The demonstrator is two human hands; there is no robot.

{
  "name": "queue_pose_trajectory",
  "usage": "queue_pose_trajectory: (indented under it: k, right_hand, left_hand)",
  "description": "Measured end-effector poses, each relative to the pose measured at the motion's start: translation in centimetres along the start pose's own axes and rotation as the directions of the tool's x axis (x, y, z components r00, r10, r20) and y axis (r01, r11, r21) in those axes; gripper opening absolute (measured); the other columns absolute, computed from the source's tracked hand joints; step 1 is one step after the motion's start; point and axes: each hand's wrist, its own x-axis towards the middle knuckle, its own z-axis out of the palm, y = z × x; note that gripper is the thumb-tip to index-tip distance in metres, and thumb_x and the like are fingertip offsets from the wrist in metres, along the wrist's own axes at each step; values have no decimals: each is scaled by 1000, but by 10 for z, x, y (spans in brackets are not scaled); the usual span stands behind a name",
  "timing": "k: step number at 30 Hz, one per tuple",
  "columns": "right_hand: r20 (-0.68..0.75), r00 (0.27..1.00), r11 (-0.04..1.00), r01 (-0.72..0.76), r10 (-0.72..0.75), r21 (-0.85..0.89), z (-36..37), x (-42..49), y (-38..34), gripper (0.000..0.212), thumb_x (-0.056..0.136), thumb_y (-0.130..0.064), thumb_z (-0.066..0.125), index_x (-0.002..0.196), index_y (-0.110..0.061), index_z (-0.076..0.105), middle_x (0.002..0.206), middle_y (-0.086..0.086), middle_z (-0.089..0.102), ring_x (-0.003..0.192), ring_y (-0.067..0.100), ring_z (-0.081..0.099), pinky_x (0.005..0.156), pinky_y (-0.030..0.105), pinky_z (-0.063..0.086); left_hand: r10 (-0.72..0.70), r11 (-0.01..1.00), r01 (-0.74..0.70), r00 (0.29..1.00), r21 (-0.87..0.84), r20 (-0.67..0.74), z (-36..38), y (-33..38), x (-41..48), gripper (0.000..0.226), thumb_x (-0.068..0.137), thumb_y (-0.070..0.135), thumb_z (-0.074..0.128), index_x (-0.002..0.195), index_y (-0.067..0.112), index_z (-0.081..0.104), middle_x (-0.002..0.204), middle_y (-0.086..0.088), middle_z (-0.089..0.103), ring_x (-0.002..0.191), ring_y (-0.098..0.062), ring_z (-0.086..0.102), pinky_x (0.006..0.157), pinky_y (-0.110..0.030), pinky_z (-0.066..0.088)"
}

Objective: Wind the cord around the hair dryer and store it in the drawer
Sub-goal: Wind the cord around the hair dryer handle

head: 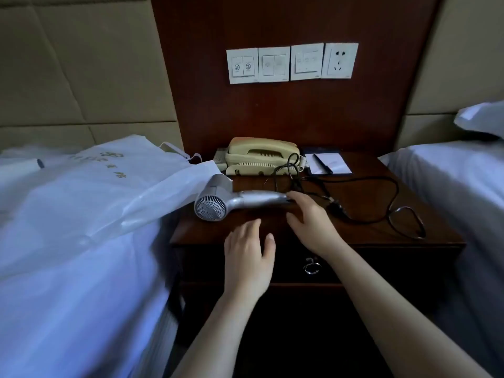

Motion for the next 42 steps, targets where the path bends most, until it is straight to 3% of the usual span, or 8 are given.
queue_pose_trajectory:
  k: [7,16,21,25,28,33,37,42]
  right_hand:
    - [134,986,958,-62,102,-278,16,24,8,61,95,-27,47,148,-14,21,155,8,26,145,24,15,115,41,20]
    - [169,986,971,46,-6,-234,-4,22,12,29,88,-37,59,104,-12,61,98,8,65,93,26,61,76,40,49]
    - [22,990,956,137,-136,-259,-17,13,-5,34,91,-41,53,92,-7,56,76,8,62,72,29,60,59,37,42]
    - [-63,979,957,176,-195,-231,-27,2,-16,33,93,-38,51,91,-6,55,60,-5,48,59,24,52,53,32,33]
    - [-122,963,955,213,-241,-207,-33,-15,-19,30,92,-35,53,89,-5,55,59,-10,43,53,16,46,50,27,28]
    - [-188,938,954,267,-289,-137,-38,-43,-32,29,85,-39,62,89,-10,57,66,-4,59,57,15,57,50,28,43]
    - [-76,952,955,295,-296,-26,-34,-58,-39,16,85,-30,63,94,-18,56,74,-2,65,66,20,62,57,39,50]
    - [100,955,960,273,-279,67,-40,-66,-36,9,87,-20,62,94,-16,64,79,0,66,72,16,60,65,33,46]
  left_hand:
    - [3,998,-5,999,-57,-34,7,-11,9,79,78,51,16,127,3,56,126,-12,60,121,-29,52,106,-38,34]
    - [-58,993,61,998,-98,29,6,-9,15,44,97,28,36,126,3,56,132,-11,56,126,-28,46,111,-36,22]
    - [-98,993,99,995,-60,22,-2,-1,19,50,98,34,36,136,4,46,143,-12,46,135,-26,35,112,-34,20]
    - [-148,936,136,989,-324,-11,-11,9,18,45,96,32,43,122,-1,58,128,-15,57,124,-30,47,107,-40,33]
    - [-225,743,279,960,-609,165,-21,24,9,37,95,36,46,112,7,62,111,-6,63,104,-16,57,88,-29,42]
    - [-328,34,386,876,-922,355,-35,48,7,26,96,31,49,92,8,62,100,-10,64,101,-22,58,86,-27,47]
    - [-368,-114,352,854,-929,369,-49,57,4,25,97,25,49,92,3,59,86,-10,67,77,-17,64,54,-16,51]
    - [-383,-358,307,813,-882,439,-53,58,1,17,99,12,43,87,0,48,81,-13,55,51,-16,67,52,-25,57]
